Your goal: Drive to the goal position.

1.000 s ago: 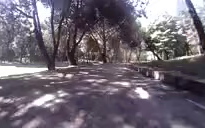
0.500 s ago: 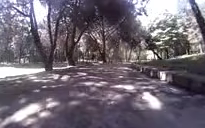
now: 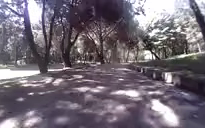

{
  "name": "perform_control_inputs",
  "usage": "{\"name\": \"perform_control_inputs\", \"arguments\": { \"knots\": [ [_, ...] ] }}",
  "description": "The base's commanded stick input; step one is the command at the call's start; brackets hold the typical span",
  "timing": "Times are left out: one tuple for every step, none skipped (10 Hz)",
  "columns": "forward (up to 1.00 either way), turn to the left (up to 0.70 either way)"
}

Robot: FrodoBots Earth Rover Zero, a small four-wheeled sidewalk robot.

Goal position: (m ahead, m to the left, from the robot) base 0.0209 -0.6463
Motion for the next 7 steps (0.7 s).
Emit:
{"name": "perform_control_inputs", "arguments": {
  "knots": [
    [0.85,0.00],
    [0.85,0.00],
    [0.85,0.00],
    [0.85,0.00],
    [0.85,0.00],
    [0.85,0.00],
    [0.85,0.00]
  ]
}}
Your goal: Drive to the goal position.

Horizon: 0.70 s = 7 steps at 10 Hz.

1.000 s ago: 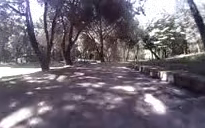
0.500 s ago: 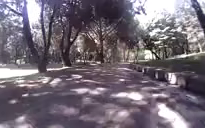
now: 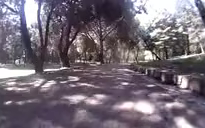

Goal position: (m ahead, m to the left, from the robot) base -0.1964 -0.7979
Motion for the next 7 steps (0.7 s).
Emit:
{"name": "perform_control_inputs", "arguments": {
  "knots": [
    [0.85,0.00],
    [0.85,0.00],
    [0.85,0.00],
    [0.85,0.00],
    [0.85,0.00],
    [0.85,0.00],
    [0.85,0.00]
  ]
}}
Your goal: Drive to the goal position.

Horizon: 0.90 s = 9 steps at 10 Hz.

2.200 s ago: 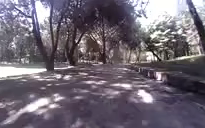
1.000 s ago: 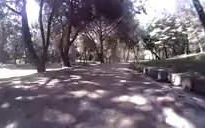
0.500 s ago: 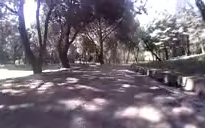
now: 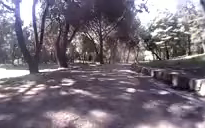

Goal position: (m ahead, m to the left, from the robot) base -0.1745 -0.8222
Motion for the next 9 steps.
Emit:
{"name": "perform_control_inputs", "arguments": {
  "knots": [
    [0.85,0.00],
    [0.85,0.00],
    [0.85,0.00],
    [0.85,0.00],
    [0.85,0.00],
    [0.85,0.00],
    [0.85,0.00],
    [0.85,0.00],
    [0.85,0.00]
  ]
}}
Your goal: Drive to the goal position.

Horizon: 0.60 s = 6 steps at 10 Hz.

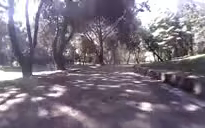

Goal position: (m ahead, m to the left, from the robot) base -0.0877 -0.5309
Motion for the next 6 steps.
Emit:
{"name": "perform_control_inputs", "arguments": {
  "knots": [
    [0.85,0.00],
    [0.85,0.00],
    [0.85,0.00],
    [0.85,0.00],
    [0.85,0.00],
    [0.85,0.00]
  ]
}}
